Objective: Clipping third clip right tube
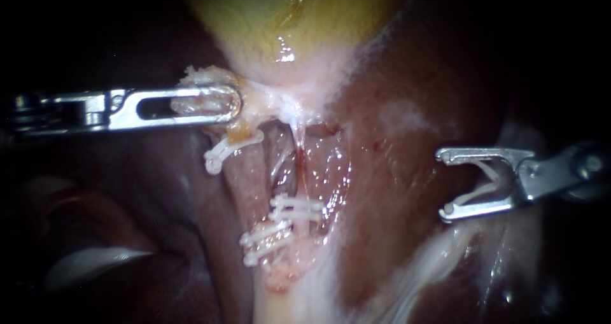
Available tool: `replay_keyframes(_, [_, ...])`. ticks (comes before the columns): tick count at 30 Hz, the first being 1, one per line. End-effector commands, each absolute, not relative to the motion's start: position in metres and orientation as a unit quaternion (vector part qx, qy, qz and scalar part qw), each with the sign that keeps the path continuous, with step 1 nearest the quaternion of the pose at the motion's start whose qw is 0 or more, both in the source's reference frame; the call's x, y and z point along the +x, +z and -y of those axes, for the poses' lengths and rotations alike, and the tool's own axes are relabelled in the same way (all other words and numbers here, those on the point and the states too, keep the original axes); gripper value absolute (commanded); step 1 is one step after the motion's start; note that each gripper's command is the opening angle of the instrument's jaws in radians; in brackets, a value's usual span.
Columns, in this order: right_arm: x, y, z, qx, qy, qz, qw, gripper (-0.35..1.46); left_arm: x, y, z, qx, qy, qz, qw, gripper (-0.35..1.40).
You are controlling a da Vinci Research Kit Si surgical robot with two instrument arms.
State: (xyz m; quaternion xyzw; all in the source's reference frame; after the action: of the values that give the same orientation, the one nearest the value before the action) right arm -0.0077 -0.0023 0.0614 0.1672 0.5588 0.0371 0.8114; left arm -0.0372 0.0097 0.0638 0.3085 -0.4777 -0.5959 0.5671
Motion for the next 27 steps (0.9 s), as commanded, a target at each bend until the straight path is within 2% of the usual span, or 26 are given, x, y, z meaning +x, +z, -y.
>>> replay_keyframes(1, [-0.0074, 0.0615, 0.0024, 0.166, 0.038, -0.558, 0.812, 0.5, -0.0372, 0.0638, -0.0097, 0.308, -0.596, 0.478, 0.567, -0.33])
replay_keyframes(15, [-0.0011, 0.0632, 0.0023, 0.24, 0.179, -0.529, 0.794, 0.5, -0.0377, 0.0633, -0.0093, 0.306, -0.598, 0.477, 0.567, -0.33])
replay_keyframes(27, [0.0052, 0.0652, 0.001, 0.282, 0.245, -0.513, 0.772, 0.49, -0.038, 0.0629, -0.0091, 0.306, -0.598, 0.477, 0.566, -0.33])
